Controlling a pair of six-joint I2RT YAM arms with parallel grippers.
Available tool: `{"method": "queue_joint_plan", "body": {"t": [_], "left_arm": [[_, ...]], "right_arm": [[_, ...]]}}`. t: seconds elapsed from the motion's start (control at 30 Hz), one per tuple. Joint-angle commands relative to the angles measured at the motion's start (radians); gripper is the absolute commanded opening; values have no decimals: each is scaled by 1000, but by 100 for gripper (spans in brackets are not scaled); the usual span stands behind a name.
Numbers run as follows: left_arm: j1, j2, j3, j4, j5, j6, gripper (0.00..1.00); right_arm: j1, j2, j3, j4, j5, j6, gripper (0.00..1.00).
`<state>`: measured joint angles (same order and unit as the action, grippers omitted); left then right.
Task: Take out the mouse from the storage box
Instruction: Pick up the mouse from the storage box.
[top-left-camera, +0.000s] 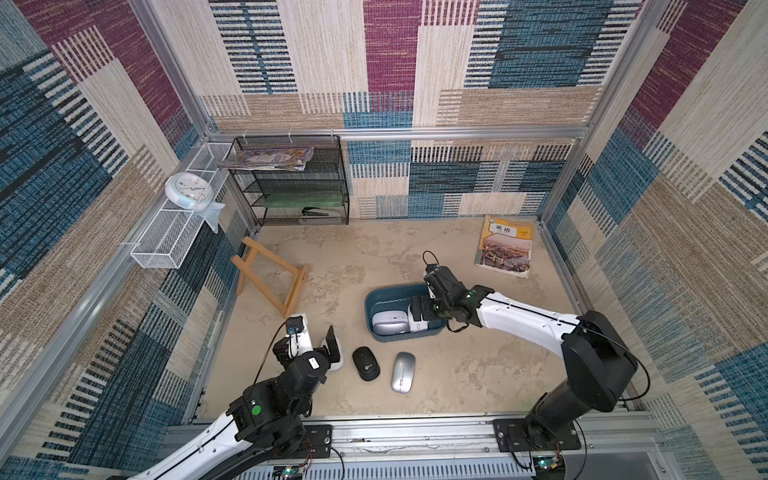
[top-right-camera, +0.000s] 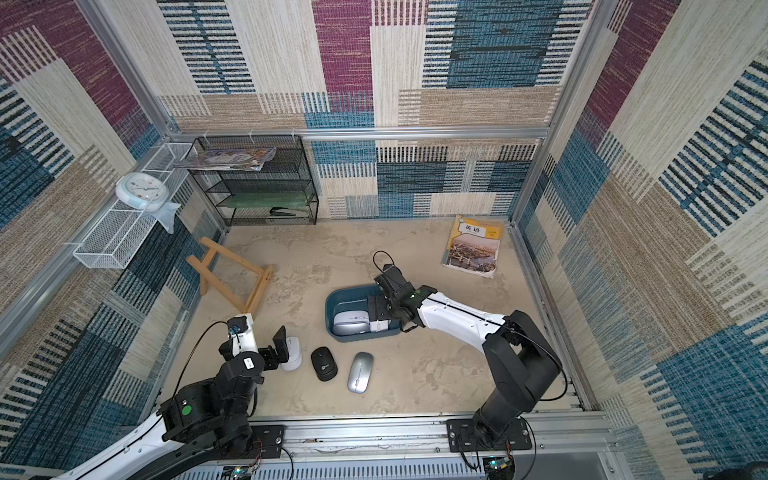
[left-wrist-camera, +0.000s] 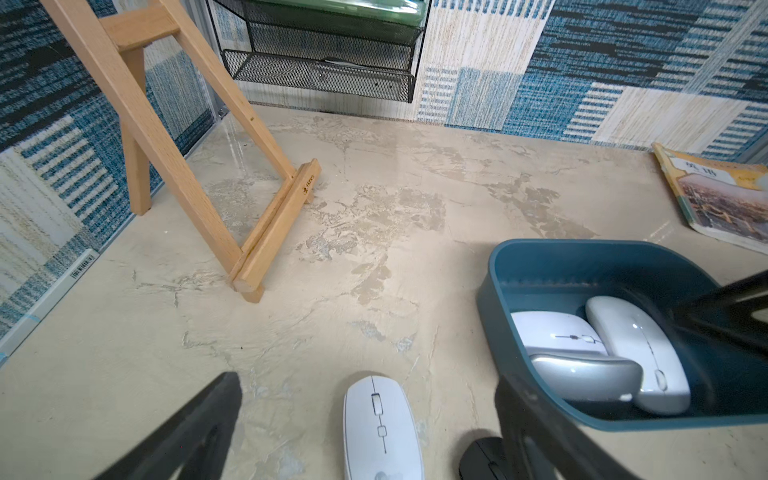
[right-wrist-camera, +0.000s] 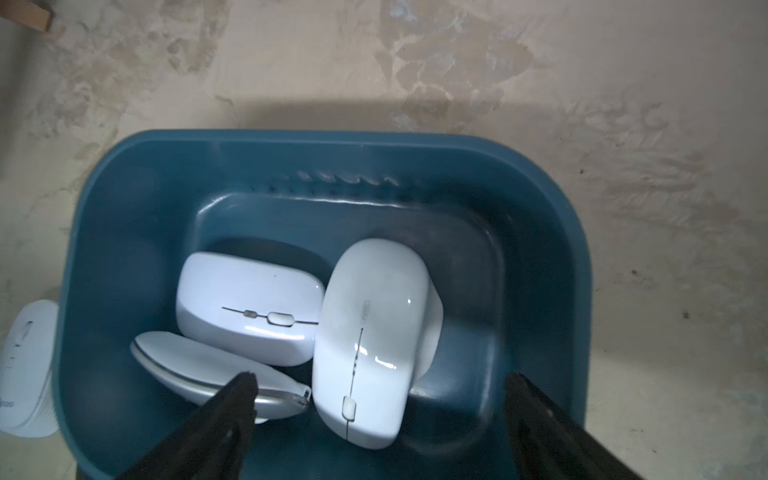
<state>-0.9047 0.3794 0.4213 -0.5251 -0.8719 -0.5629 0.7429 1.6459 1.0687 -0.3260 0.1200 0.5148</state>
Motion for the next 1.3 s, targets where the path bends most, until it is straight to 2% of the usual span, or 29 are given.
{"method": "queue_joint_plan", "body": {"t": [0.0, 0.2, 0.63, 0.87, 1.1, 1.27], "left_arm": [[1, -15, -1, 10, -44, 3, 99], [0, -38, -1, -2, -44, -3, 99], [1, -54, 5, -24, -57, -18, 99], [0, -61, 8, -35, -61, -26, 99], [0, -62, 8, -36, -61, -26, 99], [1, -60, 8, -40, -64, -31, 99]], "right_arm": [[23, 52, 44, -31, 4, -10, 95], [38, 174, 166, -143, 62, 29, 93], [39, 288, 237, -199, 68, 90, 85], [42, 305, 251, -194, 56, 86, 72], [54, 343, 291, -222, 102, 73, 61], [61, 329, 313, -239, 139, 64, 59]]}}
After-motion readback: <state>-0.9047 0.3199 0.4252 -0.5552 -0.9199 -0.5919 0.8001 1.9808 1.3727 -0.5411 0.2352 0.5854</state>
